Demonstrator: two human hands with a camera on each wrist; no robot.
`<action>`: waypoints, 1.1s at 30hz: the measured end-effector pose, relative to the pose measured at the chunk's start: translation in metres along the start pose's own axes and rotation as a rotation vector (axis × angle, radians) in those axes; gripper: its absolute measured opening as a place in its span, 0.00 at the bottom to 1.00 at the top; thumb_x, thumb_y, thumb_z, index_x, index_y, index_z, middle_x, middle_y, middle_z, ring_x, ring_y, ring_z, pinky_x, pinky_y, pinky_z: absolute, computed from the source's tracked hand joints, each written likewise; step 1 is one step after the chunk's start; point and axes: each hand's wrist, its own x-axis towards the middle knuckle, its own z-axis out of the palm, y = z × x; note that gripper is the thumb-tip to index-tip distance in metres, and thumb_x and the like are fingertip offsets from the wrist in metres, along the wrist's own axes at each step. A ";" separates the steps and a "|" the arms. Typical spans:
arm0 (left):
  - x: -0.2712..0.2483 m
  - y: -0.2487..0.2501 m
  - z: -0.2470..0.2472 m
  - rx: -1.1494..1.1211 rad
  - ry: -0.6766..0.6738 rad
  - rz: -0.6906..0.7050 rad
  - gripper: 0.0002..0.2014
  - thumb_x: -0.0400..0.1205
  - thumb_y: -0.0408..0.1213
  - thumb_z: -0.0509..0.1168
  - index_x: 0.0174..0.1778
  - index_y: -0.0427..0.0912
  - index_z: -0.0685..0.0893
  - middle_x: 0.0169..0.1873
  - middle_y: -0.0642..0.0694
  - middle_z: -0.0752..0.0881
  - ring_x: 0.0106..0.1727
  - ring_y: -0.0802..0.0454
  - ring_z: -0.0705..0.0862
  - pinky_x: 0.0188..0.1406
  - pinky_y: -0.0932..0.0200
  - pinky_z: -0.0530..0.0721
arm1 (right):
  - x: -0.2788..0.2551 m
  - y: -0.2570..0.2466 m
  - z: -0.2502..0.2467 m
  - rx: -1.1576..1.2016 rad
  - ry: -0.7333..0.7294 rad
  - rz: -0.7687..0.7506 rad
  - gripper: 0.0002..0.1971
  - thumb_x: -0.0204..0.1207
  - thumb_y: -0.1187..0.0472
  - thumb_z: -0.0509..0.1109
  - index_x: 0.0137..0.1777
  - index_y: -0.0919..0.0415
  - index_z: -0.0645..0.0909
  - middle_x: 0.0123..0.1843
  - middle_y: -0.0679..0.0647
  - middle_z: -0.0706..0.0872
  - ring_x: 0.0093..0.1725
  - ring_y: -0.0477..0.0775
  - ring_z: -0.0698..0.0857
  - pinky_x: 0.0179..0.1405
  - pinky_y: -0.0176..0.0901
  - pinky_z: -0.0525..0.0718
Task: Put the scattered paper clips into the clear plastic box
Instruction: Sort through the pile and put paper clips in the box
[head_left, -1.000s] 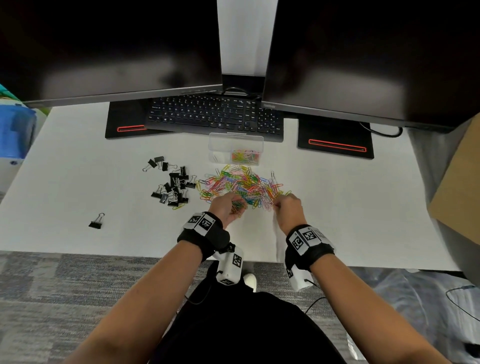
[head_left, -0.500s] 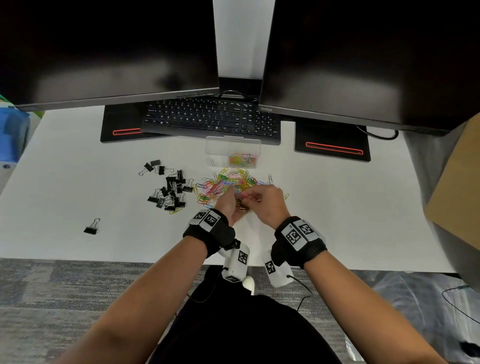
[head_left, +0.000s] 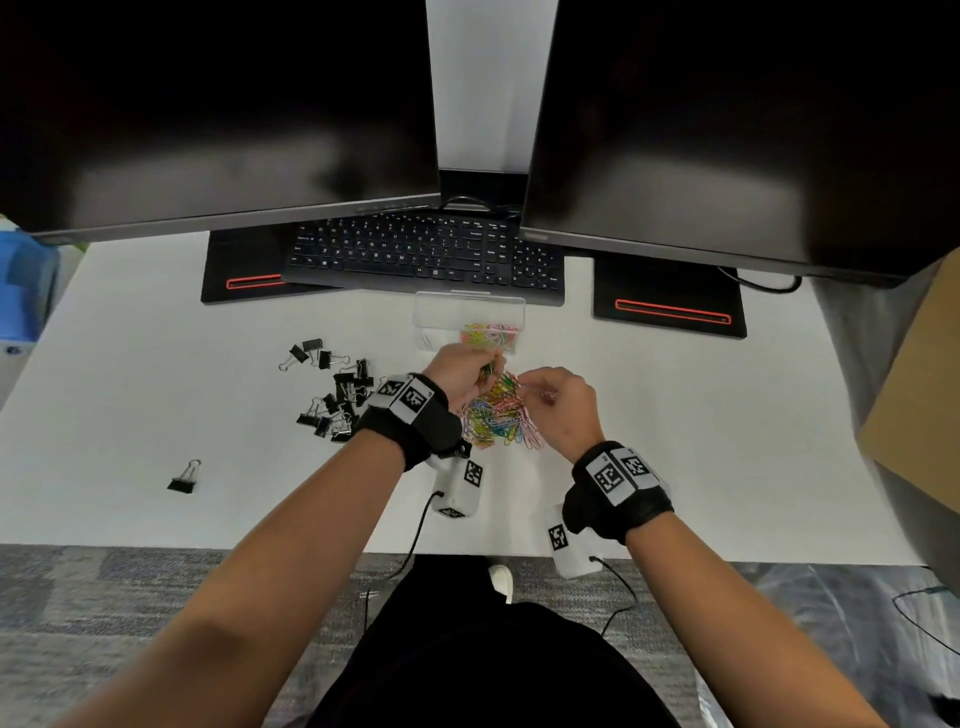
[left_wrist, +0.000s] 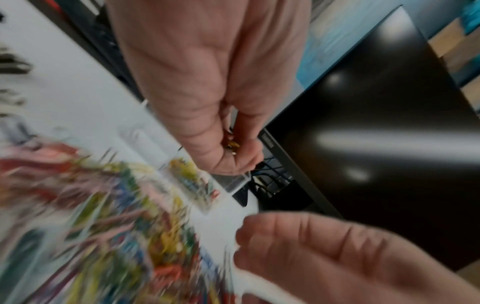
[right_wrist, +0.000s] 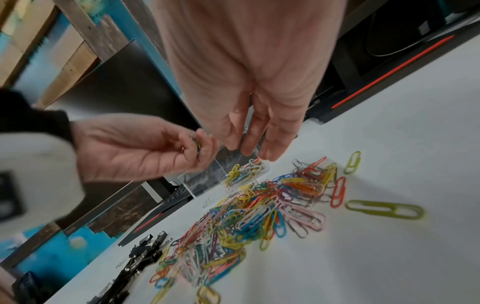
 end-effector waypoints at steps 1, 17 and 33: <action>0.002 0.008 0.002 0.074 -0.001 0.041 0.11 0.87 0.30 0.56 0.41 0.38 0.80 0.32 0.46 0.78 0.30 0.58 0.73 0.21 0.73 0.74 | 0.000 0.001 0.001 0.003 -0.001 0.004 0.11 0.75 0.70 0.68 0.54 0.63 0.88 0.55 0.59 0.89 0.55 0.54 0.87 0.55 0.35 0.80; 0.035 0.055 0.015 1.041 0.052 0.454 0.20 0.78 0.19 0.59 0.60 0.40 0.87 0.66 0.45 0.82 0.68 0.47 0.79 0.58 0.68 0.76 | 0.003 0.011 0.001 -0.052 -0.103 0.015 0.09 0.75 0.69 0.69 0.52 0.64 0.88 0.53 0.58 0.90 0.53 0.55 0.86 0.53 0.31 0.78; 0.030 0.029 -0.028 0.781 0.359 0.641 0.16 0.76 0.20 0.62 0.51 0.42 0.88 0.55 0.45 0.87 0.56 0.52 0.85 0.54 0.62 0.81 | 0.017 0.024 0.000 -0.323 -0.133 -0.007 0.10 0.71 0.66 0.73 0.51 0.64 0.87 0.53 0.64 0.80 0.56 0.62 0.80 0.51 0.34 0.71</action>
